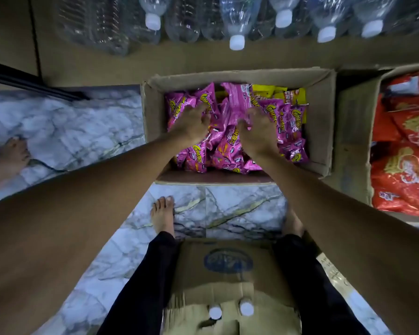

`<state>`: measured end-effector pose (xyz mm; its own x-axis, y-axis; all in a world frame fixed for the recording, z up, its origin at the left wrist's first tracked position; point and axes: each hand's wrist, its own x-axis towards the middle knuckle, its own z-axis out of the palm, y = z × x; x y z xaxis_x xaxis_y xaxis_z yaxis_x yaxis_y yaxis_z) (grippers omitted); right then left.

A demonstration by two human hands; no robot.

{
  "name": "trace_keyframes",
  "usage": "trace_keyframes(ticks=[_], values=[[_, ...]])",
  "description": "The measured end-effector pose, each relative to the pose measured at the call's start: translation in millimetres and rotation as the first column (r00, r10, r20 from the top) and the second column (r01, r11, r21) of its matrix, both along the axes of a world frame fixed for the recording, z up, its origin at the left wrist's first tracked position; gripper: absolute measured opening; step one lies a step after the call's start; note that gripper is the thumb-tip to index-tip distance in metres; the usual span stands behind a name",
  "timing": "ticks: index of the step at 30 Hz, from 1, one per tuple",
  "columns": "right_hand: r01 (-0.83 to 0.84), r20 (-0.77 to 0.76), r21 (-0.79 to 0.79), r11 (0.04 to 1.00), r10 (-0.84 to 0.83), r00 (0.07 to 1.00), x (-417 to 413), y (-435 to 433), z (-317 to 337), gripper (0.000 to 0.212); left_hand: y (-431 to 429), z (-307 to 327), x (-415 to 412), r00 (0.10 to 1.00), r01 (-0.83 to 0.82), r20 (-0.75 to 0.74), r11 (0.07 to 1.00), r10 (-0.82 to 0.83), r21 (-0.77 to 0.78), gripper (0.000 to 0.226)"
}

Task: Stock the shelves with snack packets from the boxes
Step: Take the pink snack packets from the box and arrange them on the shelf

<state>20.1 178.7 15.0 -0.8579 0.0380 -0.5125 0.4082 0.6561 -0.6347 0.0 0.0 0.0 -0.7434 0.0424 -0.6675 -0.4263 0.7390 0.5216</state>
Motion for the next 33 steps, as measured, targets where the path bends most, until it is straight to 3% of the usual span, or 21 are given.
trace_keyframes(ticks=[3, 6, 8, 12, 15, 20, 23, 24, 26, 28, 30, 33], values=[[0.067, -0.089, 0.119, 0.991, -0.056, 0.994, -4.5, -1.9, -14.3, 0.052, 6.7, -0.8, -4.5, 0.993, -0.112, 0.027, 0.994, 0.112, -0.011, 0.054], [0.052, 0.003, 0.11, 0.993, -0.052, 0.999, -7.9, -9.3, -18.6, 0.075, 15.1, -6.7, -3.6, 0.958, -0.276, 0.086, 0.961, 0.274, 0.011, 0.06], [0.084, 0.054, 0.059, 0.995, -0.088, 0.995, -12.5, -12.2, -20.5, 0.079, 19.1, -10.7, -7.1, 0.921, -0.376, 0.117, 0.926, 0.372, 0.017, 0.065], [0.237, 0.078, 0.0, 0.972, -0.236, 0.969, -13.2, -11.3, -11.3, 0.066, 26.9, 0.2, -6.7, 0.844, -0.519, 0.16, 0.854, 0.512, 0.002, 0.099], [0.404, 0.188, -0.131, 0.905, -0.377, 0.907, -7.2, -6.7, 8.6, 0.058, 29.3, 9.3, -3.1, 0.807, -0.569, 0.206, 0.822, 0.553, 0.02, 0.114], [0.657, 0.528, -0.247, 0.712, -0.47, 0.708, 14.0, 10.6, 49.1, 0.016, 30.3, 44.5, 12.3, 0.746, -0.622, 0.336, 0.781, 0.574, 0.047, 0.106], [0.794, 0.647, -0.226, 0.564, -0.523, 0.555, 26.6, 21.6, 79.9, 0.017, 31.7, 74.6, 25.5, 0.721, -0.628, 0.422, 0.775, 0.549, 0.064, 0.086], [0.816, 0.671, -0.22, 0.535, -0.524, 0.525, 30.1, 24.2, 91.8, 0.017, 32.8, 86.3, 30.1, 0.706, -0.642, 0.447, 0.763, 0.549, 0.078, 0.089], [0.83, 0.685, -0.232, 0.507, -0.52, 0.509, 36.5, 25.9, 118.8, 0.017, 32.7, 102.5, 38.7, 0.684, -0.67, 0.472, 0.735, 0.557, 0.102, 0.119], [0.799, 0.671, -0.262, 0.542, -0.492, 0.554, 43.0, 27.3, 145.4, 0.017, 27.6, 99.9, 50.0, 0.672, -0.7, 0.439, 0.704, 0.596, 0.117, 0.129], [0.722, 0.644, -0.306, 0.62, -0.423, 0.637, 50.0, 28.6, 173.8, 0.028, 24.6, 123.8, 56.1, 0.642, -0.729, 0.447, 0.676, 0.623, 0.106, 0.106], [0.598, 0.593, -0.341, 0.725, -0.327, 0.736, 58.6, 34.7, 220.5, 0.042, 30.8, 208.9, 55.3, 0.566, -0.793, 0.532, 0.593, 0.63, 0.142, 0.021]])
